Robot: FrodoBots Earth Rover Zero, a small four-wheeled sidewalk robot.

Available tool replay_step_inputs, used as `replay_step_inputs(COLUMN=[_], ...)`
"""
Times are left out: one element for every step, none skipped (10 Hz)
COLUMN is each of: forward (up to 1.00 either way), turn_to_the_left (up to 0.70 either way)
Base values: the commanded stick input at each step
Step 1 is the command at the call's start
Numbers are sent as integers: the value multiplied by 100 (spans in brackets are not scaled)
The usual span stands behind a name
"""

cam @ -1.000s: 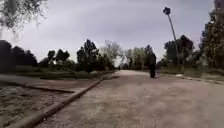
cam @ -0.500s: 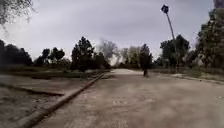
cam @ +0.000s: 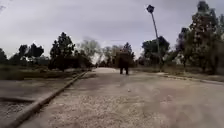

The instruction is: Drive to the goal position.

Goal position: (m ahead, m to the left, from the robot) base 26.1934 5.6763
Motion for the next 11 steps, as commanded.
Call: replay_step_inputs(forward=[70, 70, 70, 70, 70, 70, 70, 70, 70, 70, 70], turn_to_the_left=[0, 0, 0, 0, 0, 0, 0, 0, 0, 0, 0])
